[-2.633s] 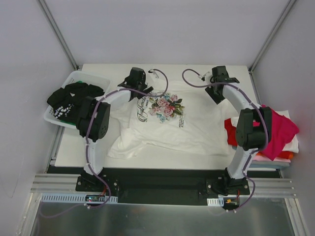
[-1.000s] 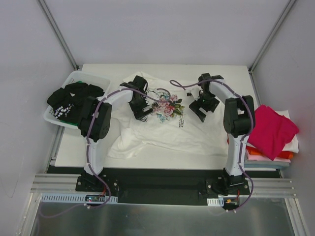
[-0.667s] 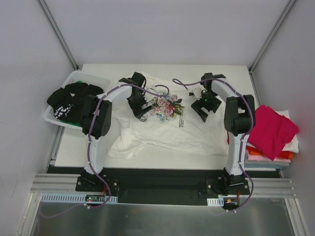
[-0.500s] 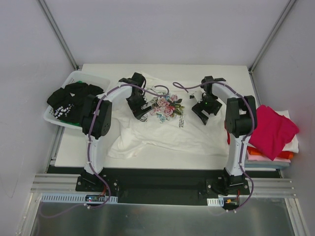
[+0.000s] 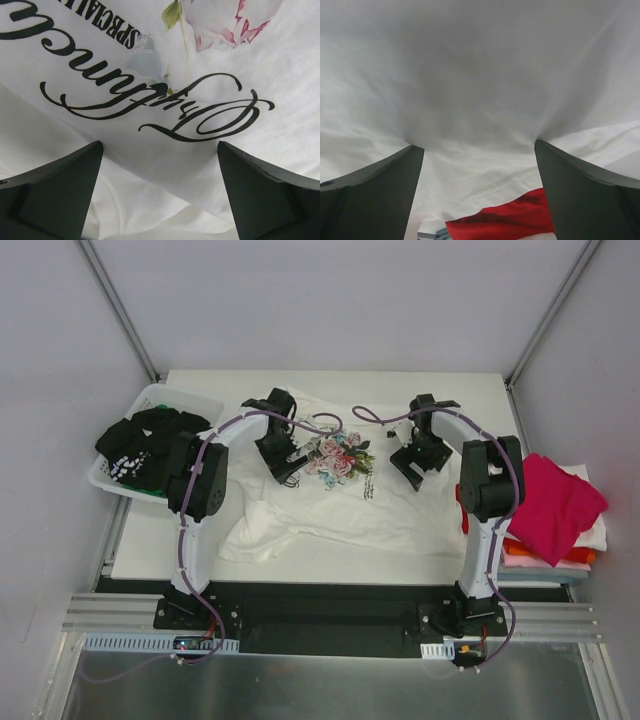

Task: Fold and stack the t-shirts
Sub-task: Flatten out the tshirt

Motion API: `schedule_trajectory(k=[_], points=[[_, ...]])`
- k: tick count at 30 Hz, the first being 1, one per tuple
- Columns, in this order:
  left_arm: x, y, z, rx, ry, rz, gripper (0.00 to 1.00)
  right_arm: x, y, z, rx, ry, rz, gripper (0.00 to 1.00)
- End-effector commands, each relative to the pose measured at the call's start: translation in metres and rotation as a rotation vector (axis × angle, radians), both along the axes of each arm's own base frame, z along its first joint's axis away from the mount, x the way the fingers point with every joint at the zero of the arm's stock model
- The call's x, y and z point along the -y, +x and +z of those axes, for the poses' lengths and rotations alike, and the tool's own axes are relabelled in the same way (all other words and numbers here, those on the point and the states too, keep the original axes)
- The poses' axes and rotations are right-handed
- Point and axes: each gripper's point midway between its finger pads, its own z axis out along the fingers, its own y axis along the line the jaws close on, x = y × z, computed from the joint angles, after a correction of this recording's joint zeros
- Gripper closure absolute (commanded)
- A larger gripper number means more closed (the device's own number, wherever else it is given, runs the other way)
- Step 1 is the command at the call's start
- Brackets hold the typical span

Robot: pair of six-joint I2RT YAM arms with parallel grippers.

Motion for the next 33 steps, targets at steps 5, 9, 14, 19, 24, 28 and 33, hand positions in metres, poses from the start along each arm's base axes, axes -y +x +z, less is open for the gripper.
schedule_trajectory(k=[5, 9, 14, 19, 24, 28, 33], points=[[-0.005, 0.017, -0.003, -0.022, 0.000, 0.039, 0.01, 0.002, 0.041, 0.012, 0.115, -0.035, -0.020, 0.04], [-0.007, 0.033, -0.001, -0.003, -0.012, 0.061, 0.01, 0.001, 0.049, 0.015, 0.133, -0.036, -0.021, 0.03], [-0.010, 0.048, -0.002, 0.018, -0.002, 0.071, 0.01, 0.002, 0.057, 0.015, 0.142, -0.050, -0.017, 0.04], [-0.014, 0.060, -0.003, 0.040, 0.017, 0.085, 0.01, 0.004, 0.063, 0.012, 0.144, -0.064, -0.017, 0.03], [-0.015, 0.074, 0.001, 0.075, 0.025, 0.095, 0.01, 0.005, 0.079, 0.016, 0.178, -0.080, -0.014, 0.04], [-0.018, 0.086, 0.000, 0.098, 0.042, 0.105, 0.01, 0.010, 0.090, 0.021, 0.209, -0.104, -0.011, 0.03], [-0.017, 0.103, 0.005, 0.141, 0.047, 0.118, 0.01, 0.015, 0.104, 0.028, 0.260, -0.137, -0.011, 0.03]])
